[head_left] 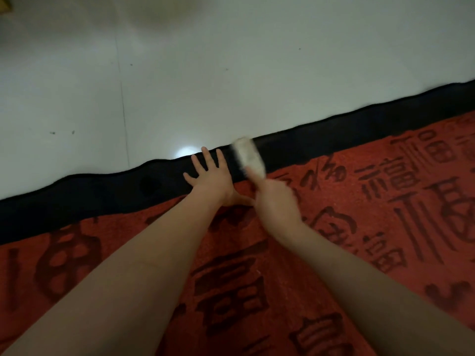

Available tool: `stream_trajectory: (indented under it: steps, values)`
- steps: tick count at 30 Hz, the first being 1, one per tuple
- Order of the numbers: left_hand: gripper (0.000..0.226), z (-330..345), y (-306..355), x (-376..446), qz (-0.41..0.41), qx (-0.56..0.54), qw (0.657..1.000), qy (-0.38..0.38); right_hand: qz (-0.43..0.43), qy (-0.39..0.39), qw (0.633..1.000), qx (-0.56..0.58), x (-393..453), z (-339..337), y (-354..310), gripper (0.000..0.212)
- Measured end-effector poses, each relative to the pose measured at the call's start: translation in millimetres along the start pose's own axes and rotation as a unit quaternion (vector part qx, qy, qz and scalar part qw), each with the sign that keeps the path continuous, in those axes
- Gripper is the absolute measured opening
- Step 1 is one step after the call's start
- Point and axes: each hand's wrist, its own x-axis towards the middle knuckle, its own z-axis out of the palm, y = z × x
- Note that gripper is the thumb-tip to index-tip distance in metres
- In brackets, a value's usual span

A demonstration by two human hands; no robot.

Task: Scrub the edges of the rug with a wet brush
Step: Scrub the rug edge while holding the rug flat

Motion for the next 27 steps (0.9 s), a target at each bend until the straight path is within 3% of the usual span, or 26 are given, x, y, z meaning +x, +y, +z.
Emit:
stream_trajectory:
  steps: [2,7,12,14,16,18,21,23,27]
  values:
    - [0.142,1,-17,-5,0.005,0.016,1.000,0.006,-0.066,-0.027,0.997,-0.004,-5,7,-11,0.059]
    - [0.142,3,-78,-21,-0.045,0.018,0.999,0.023,-0.042,0.003,0.999,-0.017,5,3,-24,0.060]
    - [0.145,6,-120,-29,-0.083,-0.046,0.995,0.012,-0.178,-0.076,0.980,-0.034,4,35,-80,0.062]
    - [0.150,6,-128,-32,-0.088,-0.042,0.995,0.012,-0.139,-0.049,0.987,-0.057,14,34,-66,0.064]
    - [0.156,5,-141,-35,-0.110,-0.053,0.992,0.012,-0.029,0.006,0.999,-0.028,24,27,-55,0.063]
    - [0.158,7,-152,-40,-0.121,-0.053,0.991,0.014,0.020,0.013,1.000,0.016,5,35,-81,0.062]
    - [0.144,13,-162,-38,-0.111,-0.058,0.992,0.035,-0.110,-0.090,0.990,-0.010,-42,65,-134,0.065]
    - [0.148,12,-162,-38,-0.104,-0.060,0.992,0.027,-0.154,-0.074,0.983,-0.061,-33,63,-121,0.066]
    - [0.162,10,-161,-39,-0.101,-0.056,0.993,0.005,0.048,0.027,0.998,-0.021,-3,33,-87,0.062]
